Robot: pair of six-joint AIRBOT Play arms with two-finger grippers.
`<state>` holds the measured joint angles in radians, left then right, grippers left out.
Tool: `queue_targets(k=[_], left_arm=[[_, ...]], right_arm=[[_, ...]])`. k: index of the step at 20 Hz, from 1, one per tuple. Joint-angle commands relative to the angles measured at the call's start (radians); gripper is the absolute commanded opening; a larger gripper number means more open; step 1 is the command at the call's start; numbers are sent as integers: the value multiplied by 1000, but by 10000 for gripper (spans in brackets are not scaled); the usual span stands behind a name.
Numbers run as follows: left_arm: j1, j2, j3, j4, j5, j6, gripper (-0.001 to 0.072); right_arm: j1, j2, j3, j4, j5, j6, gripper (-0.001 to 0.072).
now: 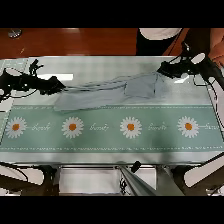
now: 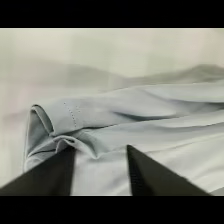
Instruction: Fold the shirts.
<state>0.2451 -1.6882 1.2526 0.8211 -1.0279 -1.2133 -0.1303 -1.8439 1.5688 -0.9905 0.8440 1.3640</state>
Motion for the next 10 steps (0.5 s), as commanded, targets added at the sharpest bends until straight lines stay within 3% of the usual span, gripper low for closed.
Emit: queue_targets(k=[1, 3, 7, 10], left_arm=[[30, -5, 41, 9, -102, -3, 511], [60, 12, 62, 9, -181, -3, 511], [79, 96, 63, 8, -222, -2, 510], [69, 166, 63, 8, -223, -2, 510]], right_arm=[[-40, 48, 3, -116, 62, 5, 507], [-94, 85, 3, -205, 154, 18, 610], [-237, 41, 2, 3, 388, -55, 610], [-268, -19, 2, 163, 409, -64, 611]])
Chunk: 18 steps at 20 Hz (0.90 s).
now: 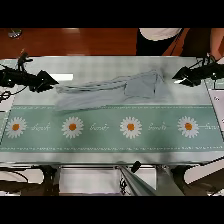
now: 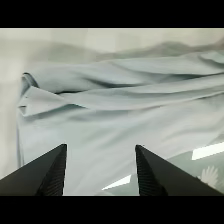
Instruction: Fold the shirts.
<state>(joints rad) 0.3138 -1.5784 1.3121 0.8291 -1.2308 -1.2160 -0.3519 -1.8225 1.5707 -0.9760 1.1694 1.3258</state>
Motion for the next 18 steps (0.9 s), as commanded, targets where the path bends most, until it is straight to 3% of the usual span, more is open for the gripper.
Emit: queue_targets(k=[1, 5, 11, 12, 13, 14, 15, 18], left_arm=[[-3, 76, 3, 0, -20, 0, 510], [-24, 125, 3, 0, -19, 0, 510], [-74, 124, 3, 0, 0, 0, 509], [-82, 124, 3, 1, 5, 0, 510], [-89, 124, 3, 1, 12, 0, 508], [-95, 124, 3, 1, 19, 0, 505], [-100, 124, 3, 0, 24, 0, 480], [-124, 124, 3, 0, 26, 1, 104]], right_arm=[[-40, -62, 0, 179, 84, -26, 612], [23, -145, 0, 299, 83, -58, 613], [143, -189, 1, 297, 26, -91, 590], [158, -189, 1, 298, 5, -90, 544], [170, -188, 1, 298, -6, -90, 384], [177, -183, 1, 298, -6, -90, 145], [181, -171, 1, 297, -2, -91, 43], [181, -71, 1, 267, 4, -101, 21]])
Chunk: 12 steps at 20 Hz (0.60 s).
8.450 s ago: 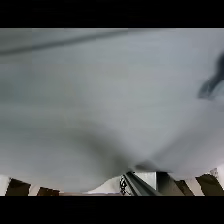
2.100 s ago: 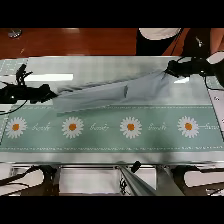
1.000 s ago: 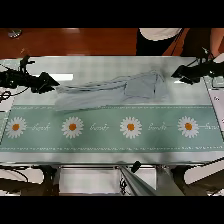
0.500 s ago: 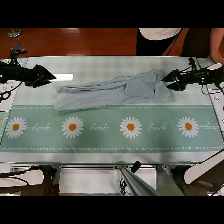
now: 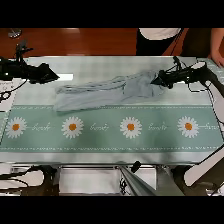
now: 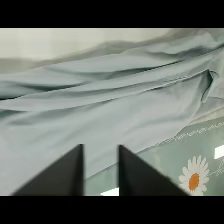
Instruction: Fold the shirts.
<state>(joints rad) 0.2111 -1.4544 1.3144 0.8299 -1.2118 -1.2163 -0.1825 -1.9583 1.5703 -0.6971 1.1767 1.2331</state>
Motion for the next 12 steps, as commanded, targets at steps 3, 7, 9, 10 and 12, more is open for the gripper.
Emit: queue_targets(k=[3, 7, 9, 10, 12], left_arm=[[-97, 1, 1, -1, 27, 0, 25], [-289, 1, 1, -1, 171, -45, 24], [-399, 0, 1, -1, 262, -102, 25], [-453, 0, 1, -1, 302, -128, 25], [-570, -6, 0, -1, 392, -172, 25]], right_arm=[[12, 215, 1, -60, 29, 0, 21], [50, 423, 1, -302, 101, 94, 21], [86, 496, 1, -411, 139, 143, 21], [98, 522, 1, -430, 158, 156, 21], [119, 565, 1, -444, 194, 190, 21]])
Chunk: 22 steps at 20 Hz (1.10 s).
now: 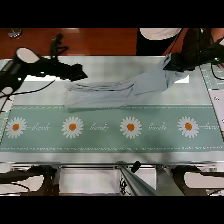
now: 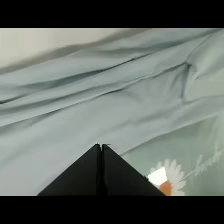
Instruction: Fold the shirts.
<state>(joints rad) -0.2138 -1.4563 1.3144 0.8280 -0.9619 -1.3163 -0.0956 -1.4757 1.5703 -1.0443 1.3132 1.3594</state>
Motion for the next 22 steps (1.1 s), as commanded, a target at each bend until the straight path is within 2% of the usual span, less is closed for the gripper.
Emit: queue_targets(k=[1, 4, 6, 9, 13, 19, 22], left_arm=[[-206, -12, 0, 1, 194, -92, 25], [-359, -57, 1, 1, 329, -151, 25], [-425, -100, 1, 1, 372, -156, 25], [-473, -169, 1, 0, 356, -190, 25], [-525, -246, 1, -11, 298, -190, 25], [-600, -328, 3, -161, 322, -211, 25], [-587, -316, 4, -163, 375, -212, 24]], right_arm=[[44, 100, 1, -104, 75, 83, 21], [93, 135, 1, -189, 109, 126, 21], [125, 148, 1, -234, 146, 149, 21], [173, 168, 1, -266, 211, 155, 21], [208, 218, 1, -341, 250, 172, 21], [208, 302, 1, -356, 258, 193, 21], [208, 301, 0, -356, 257, 193, 21]])
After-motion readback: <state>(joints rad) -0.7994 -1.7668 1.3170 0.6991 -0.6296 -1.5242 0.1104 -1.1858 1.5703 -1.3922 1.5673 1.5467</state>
